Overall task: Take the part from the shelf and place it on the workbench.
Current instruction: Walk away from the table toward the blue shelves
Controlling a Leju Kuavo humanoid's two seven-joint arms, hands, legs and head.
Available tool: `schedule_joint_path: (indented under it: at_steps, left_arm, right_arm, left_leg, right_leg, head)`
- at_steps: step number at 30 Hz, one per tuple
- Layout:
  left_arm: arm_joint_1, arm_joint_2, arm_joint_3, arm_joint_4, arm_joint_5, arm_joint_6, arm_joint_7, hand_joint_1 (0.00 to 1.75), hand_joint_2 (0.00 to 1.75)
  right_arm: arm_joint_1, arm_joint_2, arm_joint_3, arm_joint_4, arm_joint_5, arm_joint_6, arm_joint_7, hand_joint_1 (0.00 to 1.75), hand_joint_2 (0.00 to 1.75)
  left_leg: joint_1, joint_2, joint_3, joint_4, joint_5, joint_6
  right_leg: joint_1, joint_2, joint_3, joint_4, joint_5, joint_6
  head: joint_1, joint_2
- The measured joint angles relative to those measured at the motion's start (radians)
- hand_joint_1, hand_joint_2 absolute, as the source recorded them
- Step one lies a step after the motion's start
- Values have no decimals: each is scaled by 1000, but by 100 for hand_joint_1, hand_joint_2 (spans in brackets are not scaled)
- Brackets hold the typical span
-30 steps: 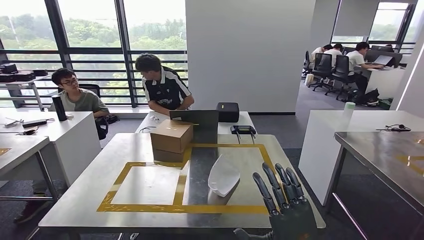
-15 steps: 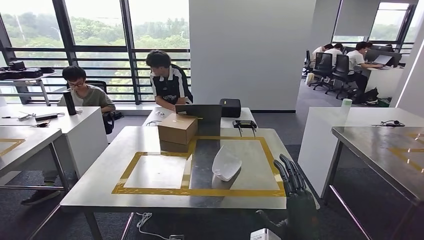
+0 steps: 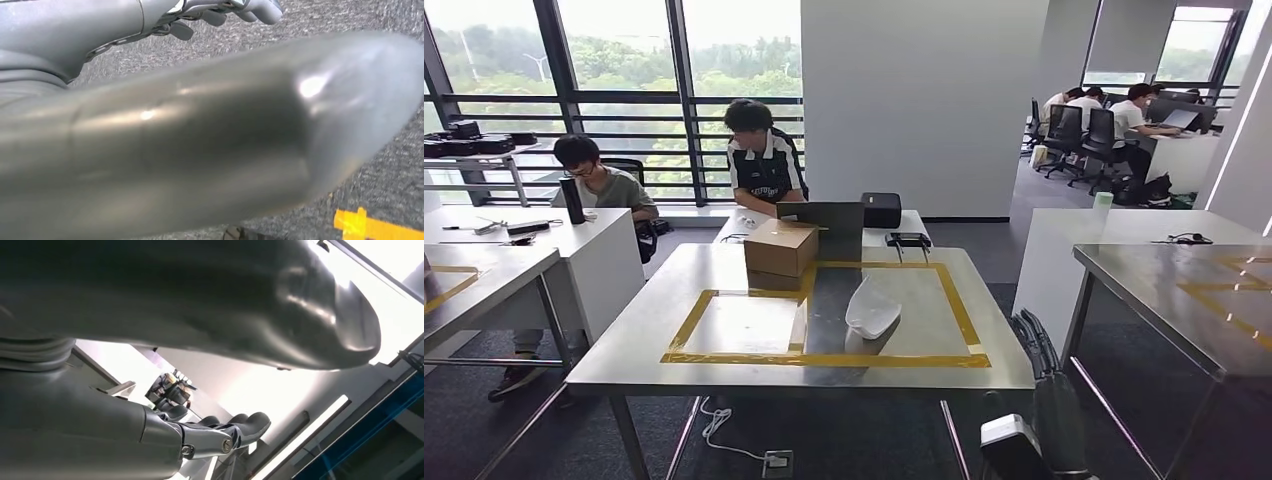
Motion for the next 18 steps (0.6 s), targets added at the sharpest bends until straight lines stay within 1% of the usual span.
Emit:
schedule_joint_path:
  at_steps: [1,2,3,4,5,6,7,8,9,10,11,12,13,14,15,16,17,18]
  left_arm:
    - [1,0,1,0,0,0,0,0,0]
    - [1,0,1,0,0,0,0,0,0]
    - [1,1,2,0,0,0,0,0,0]
    - [1,1,2,0,0,0,0,0,0]
    - [1,1,3,0,0,0,0,0,0]
    - [1,1,3,0,0,0,0,0,0]
    - [1,1,3,0,0,1,1,0,0]
    - [1,2,4,0,-1,1,1,0,0]
    - [1,2,4,0,-2,2,2,0,0]
    - [0,1,4,0,-4,3,4,0,0]
    - [-1,1,4,0,-6,4,7,0,0]
    - [-2,1,4,0,-10,6,9,0,0]
    - [-2,0,4,0,-13,8,12,0,0]
    - [-1,0,4,0,-15,10,14,0,0]
    - [0,0,4,0,-16,12,15,0,0]
    - [0,1,5,0,-16,14,16,0,0]
    - [0,1,5,0,-16,15,17,0,0]
    - [0,1,5,0,-16,15,16,0,0]
  right_arm:
    - [-1,2,0,1,0,0,0,0,0]
    - [-1,4,-1,2,0,1,-1,0,0]
    - [-2,7,-1,3,0,1,-1,0,0]
    - [-2,9,-1,4,0,1,-1,0,0]
    - [-1,11,-1,6,-4,2,-1,0,0]
    - [-1,13,-1,8,-14,4,0,0,0]
    - [0,16,-3,10,-33,6,2,0,0]
    - [1,20,-7,13,-61,7,8,0,0]
    - [2,26,-13,16,-93,8,15,0,0]
    - [4,34,-24,20,-126,5,22,0,0]
    - [6,41,-36,24,-153,-2,25,0,0]
    - [9,48,-46,28,-171,-14,23,0,0]
    - [12,54,-56,31,-181,-29,18,0,0]
    - [15,58,-62,35,-183,-45,11,0,0]
    - [18,62,-66,38,-184,-61,5,0,0]
    - [22,64,-69,42,-183,-77,0,0,0]
    - [24,66,-70,45,-182,-93,-4,0,0]
    - [26,68,-71,48,-180,-108,-8,0,0]
  left_leg:
    - [1,-2,-5,6,-11,-7]
    - [1,-3,-14,27,-41,-13]
    - [3,-5,-26,68,-89,-19]
    - [4,-6,-40,125,-143,-25]
    - [7,-6,-51,189,-184,-30]
    - [10,-6,-55,242,-203,-35]
    - [12,-6,-48,270,-197,-39]
    - [14,-6,-25,265,-173,-42]
    - [17,-6,14,226,-146,-45]
    - [18,-6,63,162,-138,-48]
    - [17,-9,111,95,-144,-45]
    - [16,-11,143,42,-157,-39]
    - [12,-13,156,13,-170,-30]
    - [8,-14,156,4,-168,-18]
    - [7,-11,147,4,-160,-7]
    - [6,-9,141,4,-151,5]
    - [7,-6,133,2,-140,16]
    - [8,-4,121,0,-127,24]
  right_leg:
    - [-3,-1,-7,-4,13,-6]
    - [-7,-2,-15,-10,27,-11]
    - [-10,-3,-25,-12,40,-14]
    - [-10,-2,-39,-13,52,-17]
    - [-11,-3,-53,-12,64,-17]
    - [-11,-3,-68,-10,76,-15]
    - [-12,-3,-85,-8,88,-13]
    - [-14,-4,-102,-4,99,-9]
    - [-16,-4,-119,2,108,-5]
    - [-17,-4,-134,9,117,1]
    - [-18,-5,-147,16,124,7]
    - [-18,-6,-154,21,132,14]
    - [-19,-6,-159,21,140,20]
    - [-20,-7,-160,20,150,26]
    - [-22,-6,-161,17,156,32]
    - [-24,-5,-167,23,147,38]
    - [-26,-4,-177,45,119,43]
    - [-27,-3,-192,87,74,46]
  head:
    - [0,0]
    - [0,0]
    - [0,0]
    - [0,0]
    - [0,0]
    - [0,0]
    - [0,0]
    - [0,0]
    - [0,0]
    - [0,0]
    - [0,0]
    - [1,0]
    - [1,0]
    - [2,0]
    - [2,0]
    - [2,0]
    - [2,0]
    - [2,0]
